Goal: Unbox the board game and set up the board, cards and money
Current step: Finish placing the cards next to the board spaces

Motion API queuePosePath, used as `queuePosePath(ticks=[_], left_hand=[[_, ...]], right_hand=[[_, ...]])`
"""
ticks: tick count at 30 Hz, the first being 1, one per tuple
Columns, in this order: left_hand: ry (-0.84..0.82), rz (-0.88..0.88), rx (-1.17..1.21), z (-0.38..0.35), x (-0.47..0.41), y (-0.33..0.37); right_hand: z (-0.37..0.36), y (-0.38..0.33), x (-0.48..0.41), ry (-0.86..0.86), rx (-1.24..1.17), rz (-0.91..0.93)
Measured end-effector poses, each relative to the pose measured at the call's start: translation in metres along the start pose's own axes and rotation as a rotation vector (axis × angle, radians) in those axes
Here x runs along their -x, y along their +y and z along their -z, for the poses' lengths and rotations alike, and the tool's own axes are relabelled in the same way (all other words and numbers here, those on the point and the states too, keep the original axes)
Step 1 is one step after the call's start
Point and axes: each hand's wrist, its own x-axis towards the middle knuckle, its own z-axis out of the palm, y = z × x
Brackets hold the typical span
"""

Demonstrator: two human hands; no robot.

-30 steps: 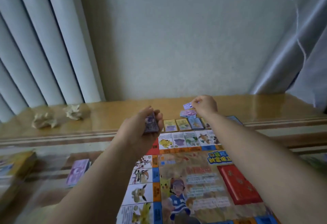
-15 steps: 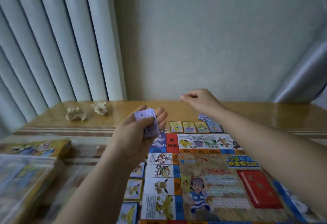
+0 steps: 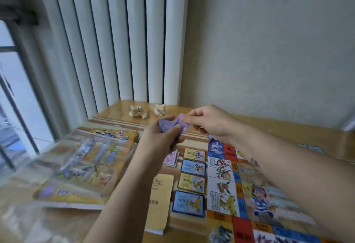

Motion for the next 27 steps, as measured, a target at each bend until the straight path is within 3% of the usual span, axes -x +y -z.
queuePosePath(ticks=[3, 9, 14, 17, 21, 27], left_hand=[[0.152, -0.009, 0.143, 0.024, -0.011, 0.012], [0.156, -0.029, 0.396, 0.048, -0.014, 0.031], [0.146, -0.058, 0.399, 0.041, -0.015, 0.032], [0.115, -0.060, 0.344, 0.034, -0.012, 0.032], [-0.015, -0.069, 0.239, 0.009, 0.007, 0.031], [-0.295, -0.009, 0.108, -0.053, 0.051, 0.017]], right_hand=[[-0.014, 0.010, -0.024, 0.101, -0.025, -0.061], [-0.069, 0.063, -0.050, -0.063, 0.346, -0.059], [-0.081, 0.077, -0.049, 0.173, 0.539, 0.054], [-0.064, 0.051, -0.030, 0.256, 0.284, 0.149], [-0.023, 0.003, 0.028, 0.235, -0.054, 0.290], [0.021, -0.013, 0.124, 0.159, 0.096, 0.361]])
